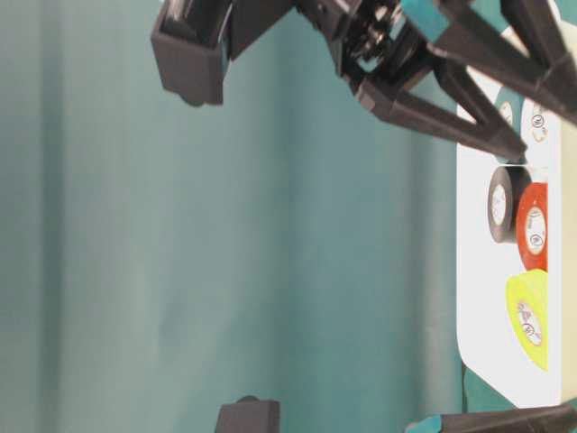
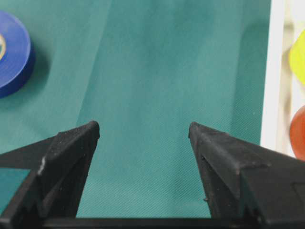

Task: Put the tape alternately from left to right into the white case.
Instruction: 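Lower the left gripper into the blue roll's hole and close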

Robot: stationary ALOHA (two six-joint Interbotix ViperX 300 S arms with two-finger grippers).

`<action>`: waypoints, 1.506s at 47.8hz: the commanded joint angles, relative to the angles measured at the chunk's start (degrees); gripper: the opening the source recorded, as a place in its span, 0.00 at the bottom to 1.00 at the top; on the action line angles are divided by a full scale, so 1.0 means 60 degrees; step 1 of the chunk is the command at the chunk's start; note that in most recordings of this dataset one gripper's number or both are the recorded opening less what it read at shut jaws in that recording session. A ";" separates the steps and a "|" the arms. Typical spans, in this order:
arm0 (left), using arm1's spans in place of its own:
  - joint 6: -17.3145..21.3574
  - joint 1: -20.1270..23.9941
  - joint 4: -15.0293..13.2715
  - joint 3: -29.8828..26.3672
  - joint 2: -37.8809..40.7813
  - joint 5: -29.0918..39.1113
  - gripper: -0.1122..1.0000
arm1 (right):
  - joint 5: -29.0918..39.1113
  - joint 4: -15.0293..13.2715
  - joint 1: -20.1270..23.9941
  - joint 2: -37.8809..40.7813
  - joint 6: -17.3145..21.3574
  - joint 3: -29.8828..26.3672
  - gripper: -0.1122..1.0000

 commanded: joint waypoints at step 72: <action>-0.4351 -0.1685 -0.0015 -0.2344 0.2139 -0.0396 0.73 | 0.0015 0.0073 0.0044 -0.0308 0.0044 0.0352 0.84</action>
